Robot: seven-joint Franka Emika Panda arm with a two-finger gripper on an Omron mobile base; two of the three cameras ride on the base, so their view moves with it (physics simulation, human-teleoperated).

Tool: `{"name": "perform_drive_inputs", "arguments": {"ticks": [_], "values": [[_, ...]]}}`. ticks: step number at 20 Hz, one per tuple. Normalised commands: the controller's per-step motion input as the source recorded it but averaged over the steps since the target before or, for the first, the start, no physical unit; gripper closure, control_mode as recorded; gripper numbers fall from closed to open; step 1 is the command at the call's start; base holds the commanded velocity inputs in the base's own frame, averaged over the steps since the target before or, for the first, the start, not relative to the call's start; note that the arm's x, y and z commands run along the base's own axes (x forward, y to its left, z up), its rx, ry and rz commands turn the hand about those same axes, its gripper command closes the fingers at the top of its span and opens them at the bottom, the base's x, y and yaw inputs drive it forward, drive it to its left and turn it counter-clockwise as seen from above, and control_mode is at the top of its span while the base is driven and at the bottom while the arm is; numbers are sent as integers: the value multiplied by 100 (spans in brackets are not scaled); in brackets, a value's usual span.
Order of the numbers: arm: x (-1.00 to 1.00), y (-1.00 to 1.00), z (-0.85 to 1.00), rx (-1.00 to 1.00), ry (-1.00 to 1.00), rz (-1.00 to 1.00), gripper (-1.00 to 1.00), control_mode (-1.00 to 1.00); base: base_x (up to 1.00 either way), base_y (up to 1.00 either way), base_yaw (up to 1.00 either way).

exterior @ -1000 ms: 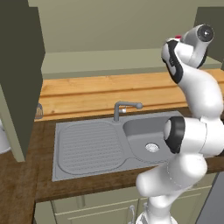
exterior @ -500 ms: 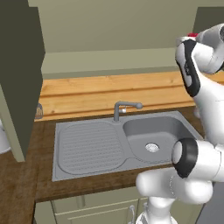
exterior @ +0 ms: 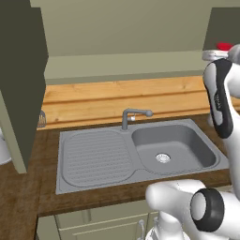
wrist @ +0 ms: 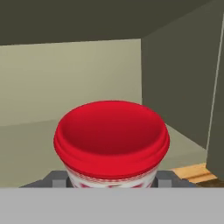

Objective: From the different types of pastries on the counter, select a croissant and place it on the cutting board. Then retrieve a jar of jam from the cabinet and place it alongside the croissant on the cutting board.

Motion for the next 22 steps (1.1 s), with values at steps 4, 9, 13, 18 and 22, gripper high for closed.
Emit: {"name": "perform_drive_inputs", "arguments": {"ticks": [4, 9, 13, 18, 22], "values": [[-100, 0, -3, 0, -1, 0, 100, -100, 0, 0, 0], [-100, 0, -28, 0, 0, 0, 100, -100, 0, 0, 0], [-100, 11, -54, 3, 0, 0, 100, -100, 0, 0, 0], [-100, 33, -53, 4, 0, 0, 100, -100, 0, 0, 0], [-100, 34, -23, 0, 5, -1, 100, -100, 0, 0, 0]]}}
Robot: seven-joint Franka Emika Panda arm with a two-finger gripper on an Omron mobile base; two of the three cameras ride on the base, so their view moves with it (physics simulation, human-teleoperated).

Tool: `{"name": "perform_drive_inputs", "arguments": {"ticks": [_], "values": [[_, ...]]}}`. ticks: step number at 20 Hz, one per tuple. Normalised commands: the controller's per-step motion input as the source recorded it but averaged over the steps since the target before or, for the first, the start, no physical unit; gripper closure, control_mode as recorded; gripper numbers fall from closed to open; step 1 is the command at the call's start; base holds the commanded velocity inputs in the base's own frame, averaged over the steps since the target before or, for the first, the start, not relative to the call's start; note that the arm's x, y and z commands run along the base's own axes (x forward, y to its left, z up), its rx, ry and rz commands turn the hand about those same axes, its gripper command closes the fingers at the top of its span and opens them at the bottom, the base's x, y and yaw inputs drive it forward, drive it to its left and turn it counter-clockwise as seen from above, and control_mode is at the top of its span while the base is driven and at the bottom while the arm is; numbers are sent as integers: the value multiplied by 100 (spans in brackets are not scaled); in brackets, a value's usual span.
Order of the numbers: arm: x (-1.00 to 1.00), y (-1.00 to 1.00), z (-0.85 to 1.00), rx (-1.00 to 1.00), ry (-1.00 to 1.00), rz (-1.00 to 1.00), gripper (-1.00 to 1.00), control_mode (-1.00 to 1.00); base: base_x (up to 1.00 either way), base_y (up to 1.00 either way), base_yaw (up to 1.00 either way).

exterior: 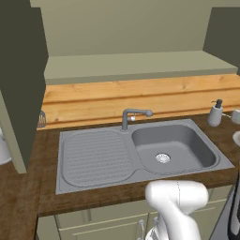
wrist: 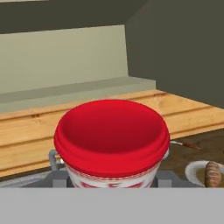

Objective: From the different types of pastries on the counter, select a croissant and place it on the cutting board. Then retrieve a jar of jam from the cabinet and place it alongside the croissant on the cutting board.

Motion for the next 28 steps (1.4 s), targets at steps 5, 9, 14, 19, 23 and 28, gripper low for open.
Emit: {"name": "perform_drive_inputs", "arguments": {"ticks": [5, 9, 14, 19, 23, 28], "values": [[-100, 5, -24, 0, 7, -3, 100, -100, 0, 0, 0], [-92, 9, -23, 0, 3, -4, 100, -100, 0, 0, 0], [-44, 14, -11, 0, 0, -3, 100, -100, 0, 0, 0], [0, 0, 0, 0, 0, 0, 100, -100, 0, 0, 0], [0, 0, 0, 0, 0, 0, 100, -100, 0, 0, 0], [0, 0, 0, 0, 0, 0, 100, 100, -62, 1, 0]]}}
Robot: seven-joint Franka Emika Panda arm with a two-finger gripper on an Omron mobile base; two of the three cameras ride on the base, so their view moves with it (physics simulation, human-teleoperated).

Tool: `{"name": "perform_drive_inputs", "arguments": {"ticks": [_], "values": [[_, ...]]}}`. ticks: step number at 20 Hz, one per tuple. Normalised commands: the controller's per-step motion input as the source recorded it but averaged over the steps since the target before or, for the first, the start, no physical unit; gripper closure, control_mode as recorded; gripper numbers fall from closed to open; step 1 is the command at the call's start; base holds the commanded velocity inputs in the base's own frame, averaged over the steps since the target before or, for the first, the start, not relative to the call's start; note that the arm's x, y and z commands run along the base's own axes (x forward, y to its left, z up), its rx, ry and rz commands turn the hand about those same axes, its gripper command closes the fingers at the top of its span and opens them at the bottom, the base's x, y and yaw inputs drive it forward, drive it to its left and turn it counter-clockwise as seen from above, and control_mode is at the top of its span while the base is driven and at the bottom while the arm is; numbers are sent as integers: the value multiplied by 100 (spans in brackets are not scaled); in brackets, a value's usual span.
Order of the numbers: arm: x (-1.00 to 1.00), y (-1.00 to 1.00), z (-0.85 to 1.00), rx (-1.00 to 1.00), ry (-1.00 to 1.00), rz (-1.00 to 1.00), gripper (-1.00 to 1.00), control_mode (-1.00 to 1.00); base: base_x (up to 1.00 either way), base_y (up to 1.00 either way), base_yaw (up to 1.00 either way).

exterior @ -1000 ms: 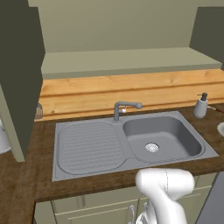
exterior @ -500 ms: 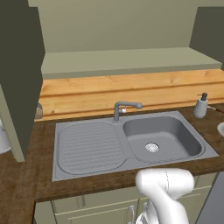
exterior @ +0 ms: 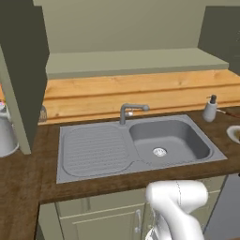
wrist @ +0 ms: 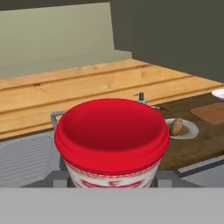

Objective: From the different types of pastries on the counter, select a croissant and place it on the cutting board. Then retrieve a jar of jam from the cabinet and place it alongside the croissant on the cutting board.

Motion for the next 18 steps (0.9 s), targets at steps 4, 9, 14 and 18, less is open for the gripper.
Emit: {"name": "perform_drive_inputs", "arguments": {"ticks": [4, 9, 14, 18], "values": [[0, 0, 0, 0, 0, 0, 100, 100, -100, 0, -4], [0, 0, 0, 0, 0, 0, 100, 100, -25, -20, -1], [0, 0, 0, 0, 0, 0, 100, 100, 12, -95, 0], [0, 0, 0, 0, 0, 0, 100, 100, 18, -100, 6]]}}
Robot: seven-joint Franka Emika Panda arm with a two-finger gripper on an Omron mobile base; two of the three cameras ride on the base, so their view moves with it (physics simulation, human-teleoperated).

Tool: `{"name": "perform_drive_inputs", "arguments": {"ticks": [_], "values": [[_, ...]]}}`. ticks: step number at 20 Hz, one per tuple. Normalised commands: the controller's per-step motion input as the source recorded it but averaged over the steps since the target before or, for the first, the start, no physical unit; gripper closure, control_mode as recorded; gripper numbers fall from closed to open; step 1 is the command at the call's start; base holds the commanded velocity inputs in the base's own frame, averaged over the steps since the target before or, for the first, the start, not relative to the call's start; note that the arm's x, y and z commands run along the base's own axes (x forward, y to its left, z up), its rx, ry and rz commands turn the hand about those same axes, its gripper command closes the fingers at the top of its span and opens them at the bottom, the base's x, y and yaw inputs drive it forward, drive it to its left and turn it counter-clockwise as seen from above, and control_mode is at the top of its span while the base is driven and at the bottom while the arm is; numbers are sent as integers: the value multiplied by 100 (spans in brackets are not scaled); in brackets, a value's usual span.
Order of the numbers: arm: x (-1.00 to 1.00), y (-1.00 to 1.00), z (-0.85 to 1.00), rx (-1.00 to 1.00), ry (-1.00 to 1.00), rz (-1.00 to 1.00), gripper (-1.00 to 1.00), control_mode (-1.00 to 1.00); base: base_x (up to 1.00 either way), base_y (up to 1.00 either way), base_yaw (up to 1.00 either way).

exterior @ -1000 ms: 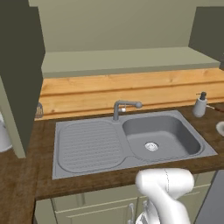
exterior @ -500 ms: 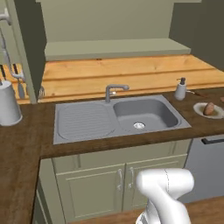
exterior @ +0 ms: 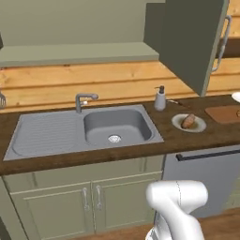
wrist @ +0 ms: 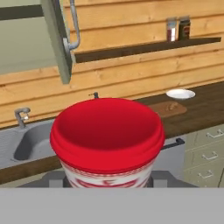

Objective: From the different types of pastries on the counter, select a croissant and place it on the cutting board. Then retrieve a jar of jam from the cabinet and place it alongside the croissant on the cutting board.

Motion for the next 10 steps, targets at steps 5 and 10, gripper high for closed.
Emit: {"name": "perform_drive_inputs", "arguments": {"ticks": [5, 10], "values": [[0, 0, 0, 0, 0, 0, 100, 100, 40, -100, 15], [0, 0, 0, 0, 0, 0, 100, 100, 51, -100, 17]]}}
